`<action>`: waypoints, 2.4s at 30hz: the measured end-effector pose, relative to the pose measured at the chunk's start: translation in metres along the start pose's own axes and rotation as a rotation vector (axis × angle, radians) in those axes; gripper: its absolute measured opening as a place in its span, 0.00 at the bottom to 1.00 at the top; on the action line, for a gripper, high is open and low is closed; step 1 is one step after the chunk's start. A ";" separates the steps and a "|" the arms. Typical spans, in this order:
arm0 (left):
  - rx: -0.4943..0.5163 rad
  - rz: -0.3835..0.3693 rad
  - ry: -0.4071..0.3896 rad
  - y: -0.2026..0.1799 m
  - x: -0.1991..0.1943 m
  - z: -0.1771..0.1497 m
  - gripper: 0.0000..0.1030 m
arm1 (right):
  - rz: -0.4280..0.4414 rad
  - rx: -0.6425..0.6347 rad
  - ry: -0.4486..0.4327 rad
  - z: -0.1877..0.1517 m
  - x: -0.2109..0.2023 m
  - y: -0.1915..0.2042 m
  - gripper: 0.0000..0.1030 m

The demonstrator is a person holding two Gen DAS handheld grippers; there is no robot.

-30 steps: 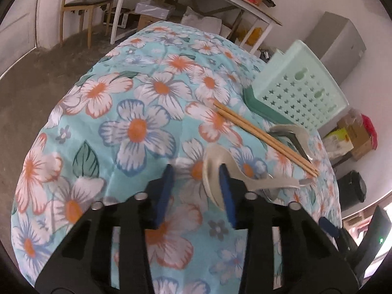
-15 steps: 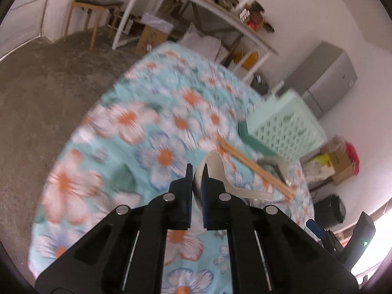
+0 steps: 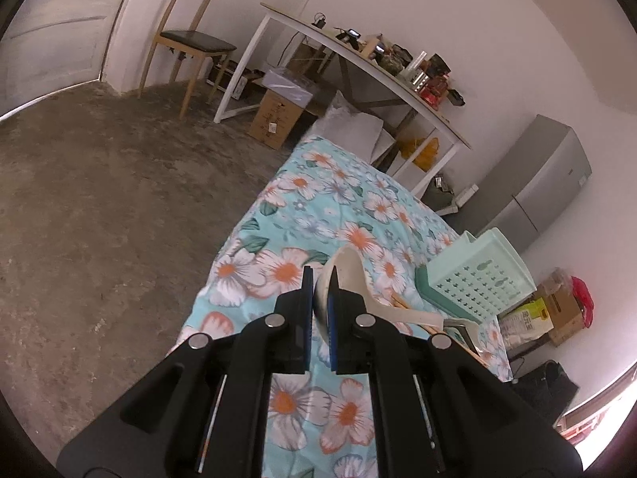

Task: Organize utensils
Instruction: 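Grasp the cream ladle handle with the left tool while the right tool grasps the metal spoon, then lower the ladle into the mint holder with the left tool while the right tool drops the spoon in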

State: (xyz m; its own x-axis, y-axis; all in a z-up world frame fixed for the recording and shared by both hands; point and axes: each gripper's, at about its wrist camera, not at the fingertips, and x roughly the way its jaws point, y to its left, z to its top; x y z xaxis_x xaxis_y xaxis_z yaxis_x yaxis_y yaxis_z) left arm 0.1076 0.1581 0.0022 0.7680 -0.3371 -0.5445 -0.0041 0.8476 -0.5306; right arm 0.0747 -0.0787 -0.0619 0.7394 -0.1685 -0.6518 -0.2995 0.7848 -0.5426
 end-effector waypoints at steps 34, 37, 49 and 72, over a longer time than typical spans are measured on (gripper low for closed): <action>0.379 -0.043 -0.277 -0.180 -0.015 0.063 0.05 | 0.322 0.762 -0.243 -0.056 -0.061 -0.196 0.03; 0.472 0.010 -0.303 -0.211 -0.003 0.064 0.05 | 0.335 0.804 -0.273 -0.065 -0.067 -0.212 0.03; 0.750 0.238 -0.190 -0.289 0.070 0.054 0.05 | 0.360 0.866 -0.484 -0.086 -0.094 -0.268 0.03; 0.465 0.016 -0.115 -0.235 0.089 0.059 0.55 | 0.420 0.840 -0.706 -0.065 -0.096 -0.321 0.03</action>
State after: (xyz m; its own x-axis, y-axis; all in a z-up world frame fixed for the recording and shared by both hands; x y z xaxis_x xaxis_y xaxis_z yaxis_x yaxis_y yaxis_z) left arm 0.2148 -0.0470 0.1168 0.8361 -0.2974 -0.4610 0.2504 0.9545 -0.1617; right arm 0.0610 -0.3531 0.1408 0.9265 0.3583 -0.1151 -0.3029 0.8914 0.3371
